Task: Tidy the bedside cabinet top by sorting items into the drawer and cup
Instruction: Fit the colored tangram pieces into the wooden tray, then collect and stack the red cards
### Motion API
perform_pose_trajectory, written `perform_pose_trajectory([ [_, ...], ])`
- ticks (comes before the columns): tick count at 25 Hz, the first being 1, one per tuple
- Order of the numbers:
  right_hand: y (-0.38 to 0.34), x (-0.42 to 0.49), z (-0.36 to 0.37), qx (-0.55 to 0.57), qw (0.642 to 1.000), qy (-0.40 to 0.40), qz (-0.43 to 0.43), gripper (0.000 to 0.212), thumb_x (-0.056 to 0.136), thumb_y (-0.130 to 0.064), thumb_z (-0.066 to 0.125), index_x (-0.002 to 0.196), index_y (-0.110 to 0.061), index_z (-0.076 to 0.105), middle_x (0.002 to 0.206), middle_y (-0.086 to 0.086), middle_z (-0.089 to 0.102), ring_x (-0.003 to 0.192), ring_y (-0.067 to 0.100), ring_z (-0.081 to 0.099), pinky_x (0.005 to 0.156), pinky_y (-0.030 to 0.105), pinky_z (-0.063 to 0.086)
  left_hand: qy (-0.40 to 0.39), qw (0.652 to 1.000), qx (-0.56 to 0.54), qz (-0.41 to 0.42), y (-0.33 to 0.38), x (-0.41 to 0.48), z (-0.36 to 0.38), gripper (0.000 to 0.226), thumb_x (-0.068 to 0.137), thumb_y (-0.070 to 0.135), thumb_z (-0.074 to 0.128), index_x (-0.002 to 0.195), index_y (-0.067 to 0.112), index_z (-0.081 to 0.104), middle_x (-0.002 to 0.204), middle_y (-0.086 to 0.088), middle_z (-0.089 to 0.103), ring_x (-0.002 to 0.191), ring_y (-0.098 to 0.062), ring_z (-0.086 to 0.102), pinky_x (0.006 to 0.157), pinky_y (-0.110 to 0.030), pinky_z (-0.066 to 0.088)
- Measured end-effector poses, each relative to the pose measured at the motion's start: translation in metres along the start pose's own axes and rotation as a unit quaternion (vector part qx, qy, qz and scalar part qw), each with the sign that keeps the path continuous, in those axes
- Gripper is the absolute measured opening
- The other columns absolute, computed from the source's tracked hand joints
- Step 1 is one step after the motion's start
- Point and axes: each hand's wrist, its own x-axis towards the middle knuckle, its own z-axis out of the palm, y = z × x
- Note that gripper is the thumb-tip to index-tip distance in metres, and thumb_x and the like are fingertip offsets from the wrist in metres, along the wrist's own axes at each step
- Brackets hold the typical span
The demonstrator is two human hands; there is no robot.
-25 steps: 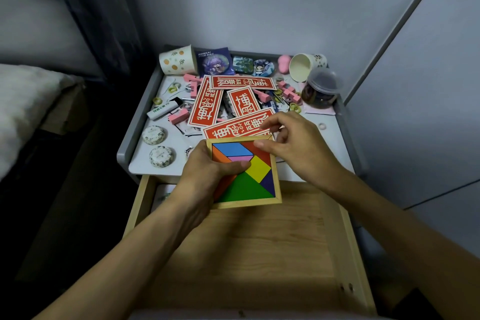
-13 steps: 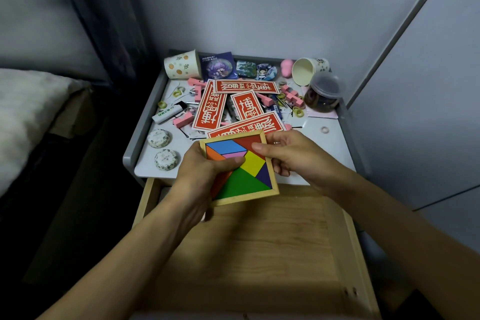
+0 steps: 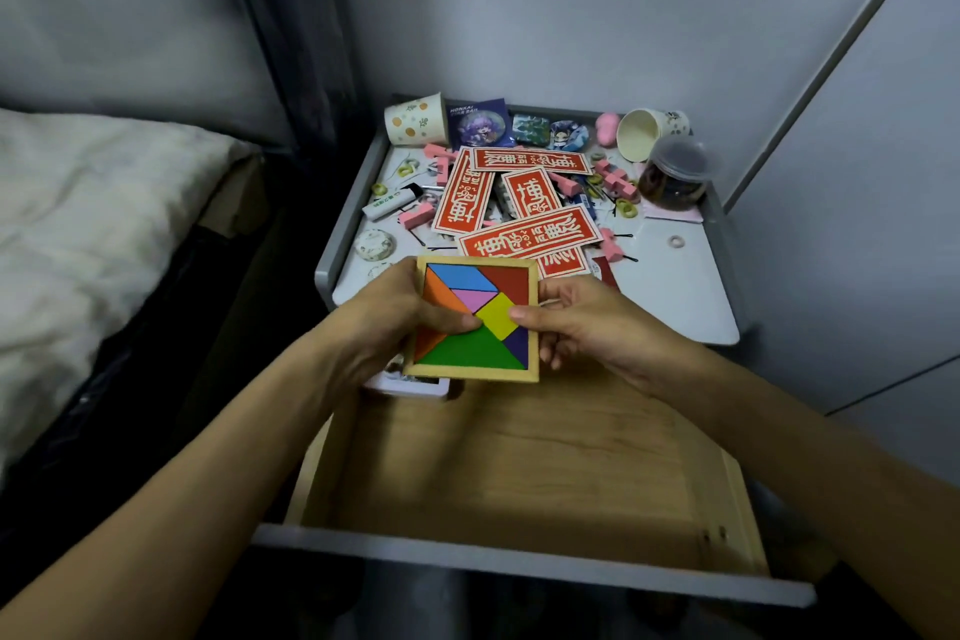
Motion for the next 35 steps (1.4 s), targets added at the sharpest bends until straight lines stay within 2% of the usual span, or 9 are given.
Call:
perform_pose_trajectory([
  [4,0.017,-0.018,0.015,0.028,0.998,-0.024,0.041,0.019,0.093,-0.015,0.062,0.107,-0.002,0.065,0.083,0.012,0.072,0.052,0.01,0.06,0.046,0.016,0.048,-0.047,0.994,0.098,-0.031,-0.002,-0.019,-0.015,0.063,0.066,0.029,0.085,0.118,0.01,0.056,0.106,-0.009,0.074,0.095,-0.025,0.073,0.083,-0.039,0.059],
  [7,0.048,-0.025,0.034,0.048,0.992,-0.048,0.109,0.015,0.093,-0.012,0.061,0.103,0.0,0.064,0.079,0.011,0.072,0.049,0.008,0.058,0.046,0.015,0.047,0.108,0.913,0.393,-0.022,-0.014,-0.028,-0.039,0.053,0.079,0.057,0.071,0.105,0.012,0.058,0.095,-0.008,0.071,0.082,-0.026,0.071,0.07,-0.038,0.058],
  [9,0.073,-0.023,0.052,0.037,0.985,-0.058,0.158,0.014,0.094,-0.01,0.06,0.102,0.0,0.064,0.075,0.009,0.07,0.048,0.007,0.057,0.047,0.015,0.045,0.196,0.779,0.594,-0.048,-0.027,-0.035,-0.051,0.047,0.09,0.053,0.059,0.107,0.01,0.057,0.106,-0.013,0.066,0.095,-0.033,0.066,0.073,-0.036,0.052],
  [10,0.085,-0.02,0.06,0.02,0.983,-0.056,0.174,0.016,0.094,-0.01,0.059,0.104,0.002,0.064,0.077,0.01,0.069,0.049,0.007,0.056,0.048,0.015,0.045,0.202,0.745,0.632,-0.066,-0.036,-0.037,-0.053,0.039,0.094,0.046,0.056,0.105,0.009,0.057,0.109,-0.014,0.064,0.097,-0.033,0.064,0.073,-0.035,0.048],
  [13,0.106,0.0,0.087,-0.016,0.98,-0.045,0.193,0.018,0.095,-0.009,0.059,0.107,0.004,0.063,0.08,0.01,0.067,0.051,0.008,0.056,0.049,0.016,0.046,0.161,0.706,0.682,-0.097,-0.06,-0.036,-0.057,0.014,0.098,0.016,0.046,0.098,0.008,0.058,0.106,-0.012,0.066,0.095,-0.029,0.065,0.07,-0.034,0.047],
  [18,0.115,0.029,0.117,-0.053,0.978,-0.024,0.202,0.02,0.097,-0.012,0.057,0.112,0.001,0.059,0.075,0.006,0.067,0.05,0.007,0.059,0.052,0.018,0.047,0.085,0.655,0.746,-0.078,-0.075,-0.021,-0.064,0.022,0.091,-0.001,0.046,0.108,0.005,0.058,0.115,-0.013,0.062,0.106,-0.03,0.062,0.069,-0.032,0.042],
  [24,0.123,0.051,0.129,-0.168,0.971,-0.01,0.172,0.01,0.098,-0.02,0.057,0.098,-0.011,0.054,0.069,0.004,0.064,0.043,0.007,0.06,0.045,0.019,0.051,0.082,0.639,0.763,-0.055,-0.089,-0.008,-0.072,0.021,0.097,0.008,0.043,0.111,0.009,0.058,0.115,-0.011,0.06,0.1,-0.027,0.062,0.067,-0.031,0.041],
  [29,0.117,0.061,0.129,-0.302,0.936,0.0,0.181,0.026,0.099,-0.025,0.053,0.09,-0.003,0.063,0.066,0.013,0.069,0.045,0.016,0.064,0.042,0.025,0.051,0.088,0.64,0.761,-0.061,-0.094,-0.006,-0.072,0.018,0.096,0.011,0.047,0.107,0.012,0.061,0.108,-0.008,0.063,0.092,-0.024,0.064,0.063,-0.03,0.044],
  [35,0.111,0.064,0.132,-0.373,0.913,0.016,0.164,0.02,0.098,-0.017,0.054,0.083,-0.006,0.061,0.078,0.013,0.066,0.064,0.026,0.067,0.064,0.038,0.061,0.088,0.66,0.744,-0.046,-0.096,-0.004,-0.078,0.02,0.095,0.013,0.046,0.106,0.013,0.063,0.104,-0.007,0.063,0.089,-0.025,0.065,0.065,-0.03,0.048],
])
